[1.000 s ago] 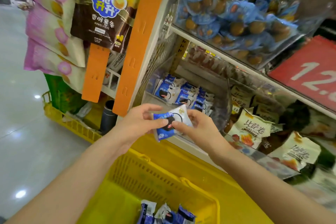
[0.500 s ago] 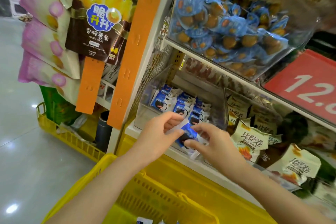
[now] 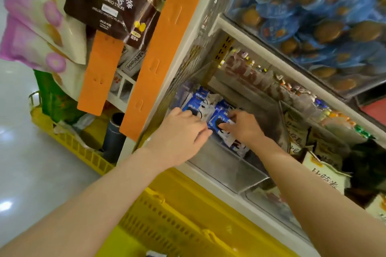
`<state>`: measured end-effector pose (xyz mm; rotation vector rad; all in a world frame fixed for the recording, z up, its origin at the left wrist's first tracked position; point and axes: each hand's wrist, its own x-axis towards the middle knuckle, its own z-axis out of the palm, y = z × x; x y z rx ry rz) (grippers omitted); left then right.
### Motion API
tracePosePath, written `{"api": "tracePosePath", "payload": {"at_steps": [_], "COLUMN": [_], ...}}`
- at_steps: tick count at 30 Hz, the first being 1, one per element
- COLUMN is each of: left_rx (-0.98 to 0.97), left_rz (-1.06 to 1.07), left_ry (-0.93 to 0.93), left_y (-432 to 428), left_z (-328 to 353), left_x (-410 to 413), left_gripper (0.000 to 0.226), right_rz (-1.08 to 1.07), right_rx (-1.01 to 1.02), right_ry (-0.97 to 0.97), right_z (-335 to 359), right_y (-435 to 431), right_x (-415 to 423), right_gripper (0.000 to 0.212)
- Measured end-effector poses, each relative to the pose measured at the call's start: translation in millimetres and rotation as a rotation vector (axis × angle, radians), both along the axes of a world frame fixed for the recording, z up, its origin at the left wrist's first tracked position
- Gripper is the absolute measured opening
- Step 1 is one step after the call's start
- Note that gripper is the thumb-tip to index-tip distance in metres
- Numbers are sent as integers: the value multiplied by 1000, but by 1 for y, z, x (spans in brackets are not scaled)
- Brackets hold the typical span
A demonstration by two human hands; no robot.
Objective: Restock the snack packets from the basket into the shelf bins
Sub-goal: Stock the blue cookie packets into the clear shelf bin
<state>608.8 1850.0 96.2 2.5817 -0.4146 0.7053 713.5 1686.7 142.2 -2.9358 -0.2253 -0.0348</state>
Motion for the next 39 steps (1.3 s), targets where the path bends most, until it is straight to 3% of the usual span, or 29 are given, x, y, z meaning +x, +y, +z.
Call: {"api": "tracePosePath", "payload": {"at_steps": [8, 17, 22, 24, 27, 30, 35, 39], "left_rx": [24, 73, -6, -30, -27, -38, -32, 10], "left_rz": [-51, -66, -30, 10, 36, 55, 54, -28], "left_ry": [-114, -41, 25, 16, 27, 40, 8, 239], "left_y": [7, 9, 4, 2, -3, -11, -31, -52], "left_z": [-12, -10, -7, -7, -7, -9, -33, -93], "left_x": [2, -1, -4, -10, -23, -37, -71, -99], "left_gripper": [43, 48, 31, 27, 29, 38, 31, 28], "right_rz": [72, 174, 253, 271, 288, 354, 376, 391], "right_rx": [-43, -149, 125, 181, 105, 41, 167, 122], "right_ry": [20, -93, -395, -359, -260, -306, -457, -277], "right_z": [-21, -20, -7, -5, -16, -28, -59, -112], "right_y": [11, 12, 6, -1, -21, -43, -77, -92], "right_x": [23, 19, -34, -65, -108, -141, -184, -215], "right_gripper": [45, 38, 19, 19, 32, 39, 25, 10]}}
